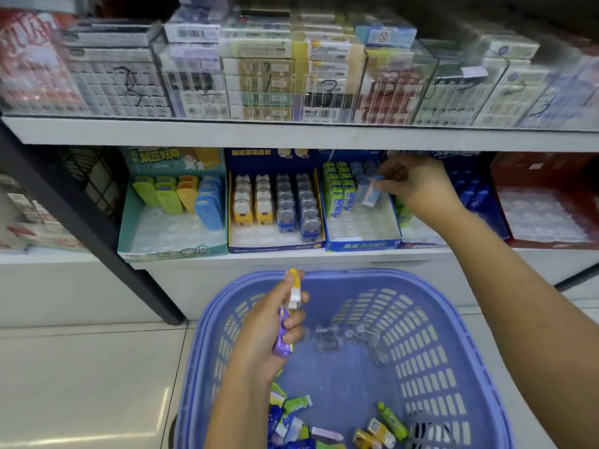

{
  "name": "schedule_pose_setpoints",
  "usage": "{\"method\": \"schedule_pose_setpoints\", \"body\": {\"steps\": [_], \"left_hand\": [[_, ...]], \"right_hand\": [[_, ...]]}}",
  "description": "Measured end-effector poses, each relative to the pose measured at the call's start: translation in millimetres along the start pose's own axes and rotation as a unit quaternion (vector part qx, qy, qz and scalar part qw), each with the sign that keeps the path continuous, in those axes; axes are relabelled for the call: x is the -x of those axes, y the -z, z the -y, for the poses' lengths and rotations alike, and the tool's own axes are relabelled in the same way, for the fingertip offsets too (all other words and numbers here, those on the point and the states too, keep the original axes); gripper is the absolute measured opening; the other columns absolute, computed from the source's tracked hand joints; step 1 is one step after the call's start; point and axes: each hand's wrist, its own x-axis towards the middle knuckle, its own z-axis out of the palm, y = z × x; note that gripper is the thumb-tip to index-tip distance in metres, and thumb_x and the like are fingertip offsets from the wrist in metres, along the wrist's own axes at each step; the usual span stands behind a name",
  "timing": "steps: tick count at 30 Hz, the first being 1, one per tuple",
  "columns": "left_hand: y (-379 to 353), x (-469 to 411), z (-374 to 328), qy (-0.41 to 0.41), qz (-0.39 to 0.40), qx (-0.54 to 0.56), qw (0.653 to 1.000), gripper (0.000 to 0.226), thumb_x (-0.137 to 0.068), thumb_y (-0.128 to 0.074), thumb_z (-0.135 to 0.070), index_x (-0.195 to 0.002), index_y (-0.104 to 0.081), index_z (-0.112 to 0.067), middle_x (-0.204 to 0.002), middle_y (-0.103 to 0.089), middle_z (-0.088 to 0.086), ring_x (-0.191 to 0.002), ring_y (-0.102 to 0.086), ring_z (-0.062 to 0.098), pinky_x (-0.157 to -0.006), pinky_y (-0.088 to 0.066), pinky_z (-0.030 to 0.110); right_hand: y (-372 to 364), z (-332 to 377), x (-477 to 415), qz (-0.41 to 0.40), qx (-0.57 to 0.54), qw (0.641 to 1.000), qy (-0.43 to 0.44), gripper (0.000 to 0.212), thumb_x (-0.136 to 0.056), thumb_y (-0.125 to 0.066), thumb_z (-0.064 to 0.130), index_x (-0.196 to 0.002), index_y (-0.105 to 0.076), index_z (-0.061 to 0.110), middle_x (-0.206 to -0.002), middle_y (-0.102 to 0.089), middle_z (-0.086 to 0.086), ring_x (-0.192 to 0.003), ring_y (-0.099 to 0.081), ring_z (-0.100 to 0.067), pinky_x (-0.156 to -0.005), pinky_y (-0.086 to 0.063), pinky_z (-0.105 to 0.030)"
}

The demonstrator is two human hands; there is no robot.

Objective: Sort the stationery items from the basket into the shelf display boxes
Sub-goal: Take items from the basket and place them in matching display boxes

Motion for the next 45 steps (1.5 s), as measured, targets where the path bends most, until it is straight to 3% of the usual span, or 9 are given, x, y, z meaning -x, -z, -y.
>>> {"method": "schedule_pose_setpoints", "body": {"steps": [7, 12, 18, 23, 28, 31, 35, 40, 45], "left_hand": [[-0.7, -3.1, -1.7, -0.006, -0.002, 0.0, 1.0, 0.044, -0.081, -0.061, -0.031, -0.119, -0.062, -0.009, -0.075, -0.052, 0.003, -0.041, -0.03, 0.004, -0.031, -0.023, 0.014], [-1.4, -4.4, -3.8, 0.002, -0.006, 0.046, 0.999, 0.022, -0.089, -0.051, -0.018, -0.107, -0.057, -0.008, -0.072, -0.057, 0.005, -0.037, -0.033, 0.006, -0.029, -0.024, 0.014], [-4.9, 3.5, -6.4, -0.052, -0.026, 0.007, 0.998, 0.031, -0.073, -0.066, -0.022, -0.099, -0.061, -0.008, -0.073, -0.056, 0.001, -0.043, -0.035, 0.003, -0.033, -0.025, 0.013], [1.0, 7.5, -9.4, -0.109, -0.047, -0.001, 0.993, 0.02, -0.069, -0.069, -0.023, -0.085, -0.06, -0.016, -0.059, -0.054, -0.012, -0.043, -0.035, 0.001, -0.033, -0.025, 0.011], [3.4, 14.0, -15.1, -0.141, -0.05, -0.002, 0.989, 0.006, -0.069, -0.069, -0.028, -0.069, -0.067, -0.022, -0.061, -0.055, -0.011, -0.043, -0.035, 0.001, -0.035, -0.025, 0.011], [6.3, 19.1, -19.4, -0.116, -0.061, 0.026, 0.991, 0.017, -0.073, -0.067, -0.028, -0.079, -0.064, -0.013, -0.063, -0.053, -0.004, -0.041, -0.037, 0.0, -0.033, -0.023, 0.011], [13.3, 23.3, -29.4, -0.088, -0.055, 0.082, 0.991, 0.014, -0.088, -0.059, -0.024, -0.08, -0.06, -0.012, -0.064, -0.046, -0.003, -0.039, -0.033, 0.001, -0.03, -0.023, 0.012], [21.7, 25.9, -42.8, -0.068, -0.06, 0.13, 0.987, 0.028, -0.097, -0.045, -0.025, -0.101, -0.063, -0.004, -0.064, -0.048, 0.0, -0.037, -0.033, 0.004, -0.031, -0.023, 0.013], [33.4, 23.4, -46.9, -0.068, -0.13, 0.213, 0.966, 0.026, -0.089, -0.033, -0.002, -0.106, -0.052, -0.001, -0.055, -0.036, 0.003, -0.036, -0.033, 0.009, -0.037, -0.03, 0.017]], "right_hand": [[-11.7, -9.4, -14.2, 0.057, 0.036, 0.998, 0.019, 0.018, -0.08, -0.073, 0.013, -0.097, -0.069, 0.008, -0.093, -0.068, -0.005, -0.078, -0.057, -0.011, -0.062, -0.04, -0.006], [-20.3, -8.9, -21.0, 0.077, 0.073, 0.994, 0.011, 0.02, -0.08, -0.072, 0.013, -0.1, -0.072, 0.011, -0.1, -0.07, -0.009, -0.083, -0.058, -0.013, -0.075, -0.042, -0.02], [-20.7, 10.1, -14.9, 0.074, 0.157, 0.985, 0.007, 0.029, -0.081, -0.071, 0.015, -0.107, -0.061, 0.007, -0.103, -0.064, -0.012, -0.089, -0.058, -0.026, -0.072, -0.042, -0.028], [-45.9, 57.3, 67.5, 0.143, -0.196, 0.967, -0.08, 0.019, -0.077, -0.076, 0.026, -0.087, -0.064, 0.015, -0.073, -0.064, 0.0, -0.061, -0.064, -0.017, -0.06, -0.051, -0.03], [-74.1, 97.5, 123.8, 0.228, -0.365, 0.898, -0.091, 0.031, -0.074, -0.077, 0.006, -0.099, -0.064, 0.021, -0.091, -0.065, -0.007, -0.071, -0.061, -0.011, -0.069, -0.054, -0.021], [-79.2, 110.8, 134.8, 0.175, -0.263, 0.948, 0.046, 0.047, -0.073, -0.075, -0.003, -0.11, -0.063, 0.024, -0.106, -0.059, 0.004, -0.08, -0.056, 0.002, -0.078, -0.049, -0.015], [-80.9, 120.7, 134.0, 0.129, -0.13, 0.957, 0.225, 0.034, -0.081, -0.068, 0.0, -0.111, -0.067, 0.015, -0.115, -0.06, 0.002, -0.1, -0.057, -0.002, -0.086, -0.047, -0.014], [-83.4, 128.8, 94.4, 0.021, -0.085, 0.979, 0.184, 0.027, -0.077, -0.075, 0.025, -0.1, -0.073, 0.013, -0.082, -0.06, 0.005, -0.069, -0.055, -0.011, -0.068, -0.044, -0.016], [-107.9, 141.3, 41.4, 0.076, -0.008, 0.986, 0.146, 0.024, -0.083, -0.07, 0.023, -0.103, -0.063, 0.011, -0.09, -0.066, -0.005, -0.08, -0.06, -0.019, -0.074, -0.05, -0.032]]}}
